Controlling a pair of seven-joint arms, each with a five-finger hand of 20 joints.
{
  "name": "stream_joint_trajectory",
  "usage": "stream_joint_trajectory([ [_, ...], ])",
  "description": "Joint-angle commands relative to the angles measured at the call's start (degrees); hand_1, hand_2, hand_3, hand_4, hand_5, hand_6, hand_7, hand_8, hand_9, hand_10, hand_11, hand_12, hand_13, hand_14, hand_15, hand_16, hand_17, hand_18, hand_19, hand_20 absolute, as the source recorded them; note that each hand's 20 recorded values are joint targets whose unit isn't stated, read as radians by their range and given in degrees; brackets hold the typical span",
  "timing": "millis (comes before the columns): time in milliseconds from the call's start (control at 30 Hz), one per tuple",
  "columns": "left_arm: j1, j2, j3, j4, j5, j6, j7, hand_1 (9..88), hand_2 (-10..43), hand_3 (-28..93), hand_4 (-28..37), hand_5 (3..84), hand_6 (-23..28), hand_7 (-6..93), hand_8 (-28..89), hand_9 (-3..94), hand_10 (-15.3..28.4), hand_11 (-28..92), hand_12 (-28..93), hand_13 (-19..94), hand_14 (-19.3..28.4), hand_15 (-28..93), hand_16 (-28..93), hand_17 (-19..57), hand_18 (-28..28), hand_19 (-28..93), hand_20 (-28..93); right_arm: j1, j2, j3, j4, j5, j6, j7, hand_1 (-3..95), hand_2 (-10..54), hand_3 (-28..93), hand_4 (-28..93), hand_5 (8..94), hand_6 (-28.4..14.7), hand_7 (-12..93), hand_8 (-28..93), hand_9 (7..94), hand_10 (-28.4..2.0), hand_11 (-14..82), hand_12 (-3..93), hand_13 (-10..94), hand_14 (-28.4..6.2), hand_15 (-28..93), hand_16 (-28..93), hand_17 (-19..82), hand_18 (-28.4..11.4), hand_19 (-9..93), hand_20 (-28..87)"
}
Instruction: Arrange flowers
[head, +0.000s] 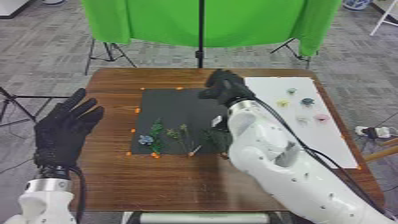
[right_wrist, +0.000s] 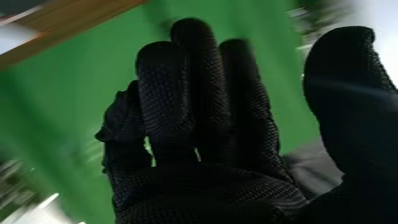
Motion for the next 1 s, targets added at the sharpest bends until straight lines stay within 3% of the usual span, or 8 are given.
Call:
stream_joint_trajectory([
  [33, 0.9, 0.08, 1.53, -0.09, -1.30, 1.39, 2.27, 24.1, 6.4, 80, -23.4, 40.8, 11.8, 11.9, -9, 36.8, 21.4, 27, 11, 28, 28.4, 55, -10, -7.9, 26.2, 59, 15, -8.3, 16.4, 11.3, 2.1, -0.6, 2.2, 7.1, 33.9, -9.5, 75, -28, 55.4, -0.7, 16, -13, 64.4, -16.6, 31.9, 14.6, 54, -14.2, 76, 11, 19, -24.9, 84, 52],
  [267, 1.4, 0.48, 1.87, -0.23, -1.83, 2.15, 2.68, 24.4, 6.4, 80, -23.7, 39.3, 11.1, 12.8, -9, 36.5, 21.3, 27, 11, 28, 28.4, 55, -10, -7.9, 26.1, 59, 15, -13.2, 19.3, 14.4, 3.9, -1.1, -1.0, 11.5, 32.9, -9.5, 76, -28, 54.0, -1.3, 17, -13, 60.7, -18.3, 31.5, 14.5, 51, -16.0, 76, 10, 18, -25.2, 84, 52],
  [367, 1.7, 0.36, 2.05, -0.22, -1.82, 1.55, 3.21, 24.3, 6.5, 80, -23.6, 39.2, 11.1, 12.9, -9, 36.4, 21.4, 27, 11, 28, 28.4, 55, -10, -7.9, 26.1, 59, 15, -13.8, 19.1, 14.3, 5.1, -0.2, -2.2, 12.2, 32.8, -9.5, 76, -28, 52.9, -1.5, 17, -13, 58.2, -19.0, 31.6, 14.5, 48, -16.9, 77, 9, 17, -25.1, 84, 52],
  [700, 0.7, 0.33, 2.40, 0.45, -2.05, 1.46, 2.97, 24.3, 6.4, 80, -23.5, 38.9, 11.0, 13.1, -9, 36.3, 21.3, 27, 11, 28, 28.4, 55, -10, -7.9, 26.1, 59, 15, -7.0, 18.9, 4.8, 11.4, -1.7, -3.8, 12.7, 33.6, -9.5, 78, -28, 51.8, -0.1, 18, -14, 57.0, -18.9, 32.0, 14.0, 48, -16.8, 78, 7, 16, -25.3, 84, 53],
  [833, 0.5, 0.49, 2.78, 0.62, -2.09, 1.23, 3.06, 24.3, 6.4, 80, -23.6, 38.9, 11.0, 13.2, -9, 36.3, 21.3, 27, 11, 28, 28.4, 55, -10, -7.9, 26.1, 59, 15, -4.5, 19.7, -1.2, 14.5, -7.2, 3.7, 14.1, 38.6, -9.5, 79, -28, 57.9, 1.1, 19, -14, 64.8, -15.7, 33.2, 14.4, 55, -13.7, 77, 9, 20, -25.5, 87, 53],
  [867, 0.6, 0.60, 2.80, 0.59, -2.13, 1.30, 3.29, 24.2, 6.4, 80, -23.5, 38.9, 11.0, 13.2, -9, 36.3, 21.3, 27, 11, 28, 28.4, 55, -10, -7.9, 26.1, 59, 15, -4.2, 19.8, -2.1, 15.1, -8.4, 5.3, 14.3, 47.0, -9.5, 72, -28, 67.5, 1.3, 21, -6, 76.6, -11.2, 24.3, 23.6, 63, -10.2, 74, 13, 24, -25.3, 90, 51],
  [900, 0.5, 0.56, 2.75, 0.60, -2.04, 1.27, 3.19, 24.2, 6.4, 80, -23.5, 39.0, 11.0, 13.2, -9, 36.3, 21.3, 27, 11, 28, 28.4, 55, -10, -7.9, 26.0, 59, 15, -4.5, 19.9, -1.8, 14.6, -7.9, 6.3, 14.3, 50.8, -9.5, 70, -28, 73.1, 1.5, 21, -3, 82.7, -9.3, 19.0, 28.8, 67, -8.5, 71, 16, 26, -25.0, 91, 50],
  [1000, 0.7, 0.38, 2.59, 0.59, -1.98, 1.18, 2.90, 24.2, 6.4, 80, -23.4, 39.0, 11.0, 13.2, -9, 36.4, 21.4, 27, 11, 28, 28.4, 55, -10, -7.9, 26.0, 59, 15, -4.3, 19.5, -2.2, 14.6, -10.6, 9.0, 14.8, 58.2, -9.5, 67, -28, 85.7, 2.1, 20, 3, 93.3, -6.5, 18.5, 32.6, 77, -5.6, 68, 19, 32, -24.2, 93, 50],
])
